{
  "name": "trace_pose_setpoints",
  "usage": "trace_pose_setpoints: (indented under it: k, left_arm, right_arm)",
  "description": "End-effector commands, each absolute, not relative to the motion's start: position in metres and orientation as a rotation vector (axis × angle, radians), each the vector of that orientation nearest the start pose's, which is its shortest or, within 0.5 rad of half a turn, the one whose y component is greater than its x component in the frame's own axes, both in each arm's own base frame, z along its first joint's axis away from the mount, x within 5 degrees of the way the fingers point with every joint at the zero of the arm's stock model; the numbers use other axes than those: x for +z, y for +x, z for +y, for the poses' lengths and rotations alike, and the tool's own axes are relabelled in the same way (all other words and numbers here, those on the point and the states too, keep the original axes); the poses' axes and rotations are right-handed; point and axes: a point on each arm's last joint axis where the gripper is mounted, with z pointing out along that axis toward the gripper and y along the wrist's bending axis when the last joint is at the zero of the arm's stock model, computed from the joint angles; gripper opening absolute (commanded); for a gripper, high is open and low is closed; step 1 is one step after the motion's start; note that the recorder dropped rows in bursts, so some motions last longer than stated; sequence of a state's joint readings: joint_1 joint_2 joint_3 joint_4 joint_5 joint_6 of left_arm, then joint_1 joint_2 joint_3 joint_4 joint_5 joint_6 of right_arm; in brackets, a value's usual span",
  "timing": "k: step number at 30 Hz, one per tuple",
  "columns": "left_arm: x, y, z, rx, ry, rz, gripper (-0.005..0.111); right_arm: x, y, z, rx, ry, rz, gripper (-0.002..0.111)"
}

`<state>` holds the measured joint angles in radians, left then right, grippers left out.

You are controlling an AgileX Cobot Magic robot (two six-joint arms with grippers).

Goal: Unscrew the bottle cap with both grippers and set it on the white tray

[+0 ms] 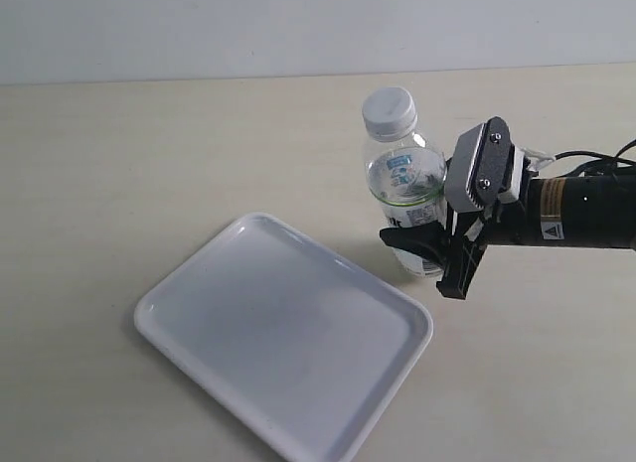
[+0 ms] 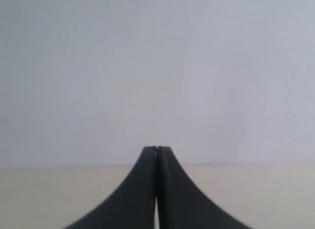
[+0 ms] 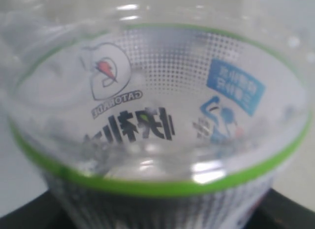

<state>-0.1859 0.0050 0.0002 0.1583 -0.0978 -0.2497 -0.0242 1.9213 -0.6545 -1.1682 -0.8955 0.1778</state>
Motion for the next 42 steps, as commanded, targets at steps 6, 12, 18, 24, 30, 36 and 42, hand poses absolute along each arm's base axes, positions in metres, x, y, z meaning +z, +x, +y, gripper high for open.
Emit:
trace_pose_setpoints:
  k: [6, 12, 18, 24, 30, 36, 42]
  left_arm:
    - [0.320, 0.033, -0.013, -0.439, 0.045, 0.829, 0.000]
    - [0.404, 0.109, -0.022, -0.260, 0.070, 1.248, 0.000]
    - [0.412, 0.213, -0.026, 0.107, 0.199, 2.018, 0.000]
    - [0.394, 0.262, -0.061, -0.111, 0.624, 2.422, 0.000]
    - [0.400, 0.278, -0.118, -0.572, 0.926, 2.331, 0.025]
    - [0.389, 0.272, -0.182, -0.475, 1.249, 2.283, 0.063]
    - [0.386, 0.261, -0.242, -0.480, 1.350, 2.246, 0.066]
  right_arm:
    - [0.113, 0.299, 0.059, 0.436, -1.110, 1.729, 0.000]
    - [0.113, 0.299, 0.059, 0.437, -1.108, 1.731, 0.000]
    - [0.113, 0.299, 0.059, 0.463, -1.073, 1.757, 0.000]
    - [0.112, 0.297, 0.060, 0.472, -1.108, 1.758, 0.000]
    - [0.107, 0.295, 0.058, 0.461, -1.149, 1.797, 0.000]
    - [0.107, 0.295, 0.058, 0.467, -1.135, 1.809, 0.000]
    - [0.107, 0.295, 0.058, 0.470, -1.131, 1.812, 0.000]
